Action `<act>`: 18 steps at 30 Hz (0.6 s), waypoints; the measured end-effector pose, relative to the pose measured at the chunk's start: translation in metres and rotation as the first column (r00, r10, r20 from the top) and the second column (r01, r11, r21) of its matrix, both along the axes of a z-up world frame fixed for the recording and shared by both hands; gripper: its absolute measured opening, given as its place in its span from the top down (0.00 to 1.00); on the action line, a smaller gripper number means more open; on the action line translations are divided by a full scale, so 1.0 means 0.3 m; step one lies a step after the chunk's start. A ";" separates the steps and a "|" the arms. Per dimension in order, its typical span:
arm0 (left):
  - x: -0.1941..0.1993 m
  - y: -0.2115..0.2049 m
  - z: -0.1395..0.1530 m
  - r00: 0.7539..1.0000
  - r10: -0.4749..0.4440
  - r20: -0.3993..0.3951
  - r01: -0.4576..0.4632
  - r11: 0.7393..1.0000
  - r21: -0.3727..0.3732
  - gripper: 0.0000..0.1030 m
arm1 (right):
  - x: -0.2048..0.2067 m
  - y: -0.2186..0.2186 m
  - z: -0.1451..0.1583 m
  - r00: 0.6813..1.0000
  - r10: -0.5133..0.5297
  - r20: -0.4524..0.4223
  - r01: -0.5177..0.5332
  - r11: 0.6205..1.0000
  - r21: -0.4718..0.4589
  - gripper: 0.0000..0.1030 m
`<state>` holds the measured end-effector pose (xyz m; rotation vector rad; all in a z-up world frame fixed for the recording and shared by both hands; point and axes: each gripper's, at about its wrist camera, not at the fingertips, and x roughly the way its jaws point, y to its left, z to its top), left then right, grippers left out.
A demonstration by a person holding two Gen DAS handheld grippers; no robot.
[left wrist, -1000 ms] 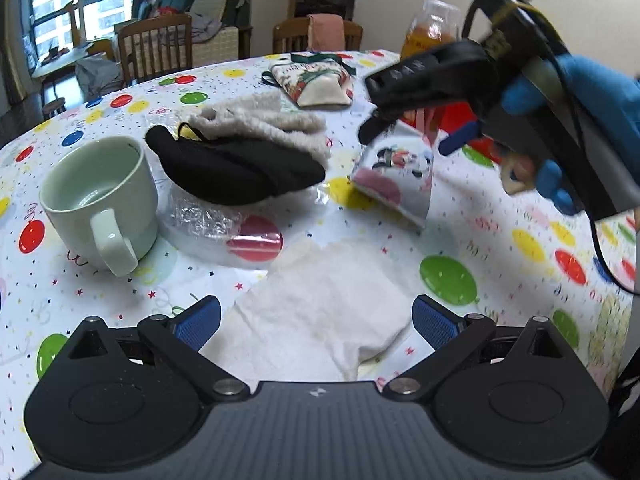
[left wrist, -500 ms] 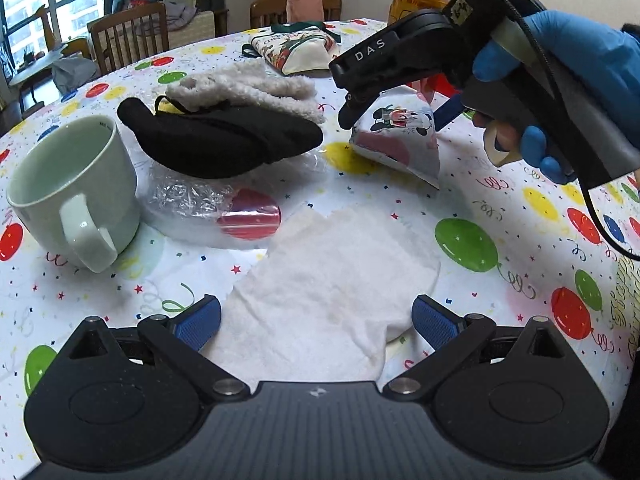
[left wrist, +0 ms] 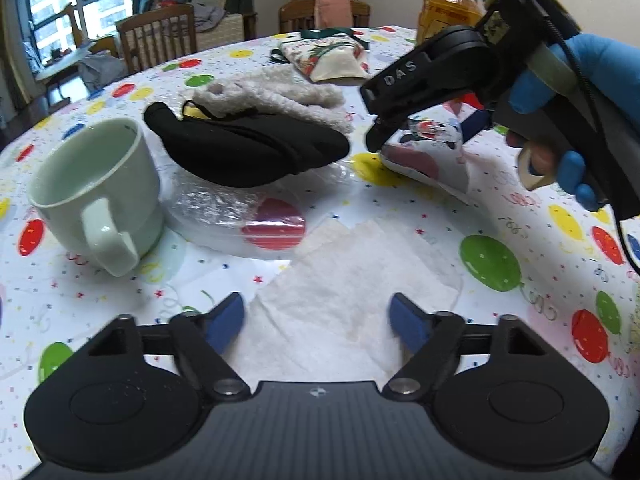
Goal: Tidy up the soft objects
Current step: 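Grasp the white tissue with the left tool while the right tool grasps the panda snack bag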
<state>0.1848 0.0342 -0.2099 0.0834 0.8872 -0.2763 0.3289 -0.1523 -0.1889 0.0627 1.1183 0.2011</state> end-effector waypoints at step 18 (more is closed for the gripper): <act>0.014 -0.020 0.027 0.997 0.074 0.014 -0.074 0.997 -0.003 0.93 | -0.070 -0.024 0.042 0.994 0.095 0.046 -0.095 0.995 -0.012 0.35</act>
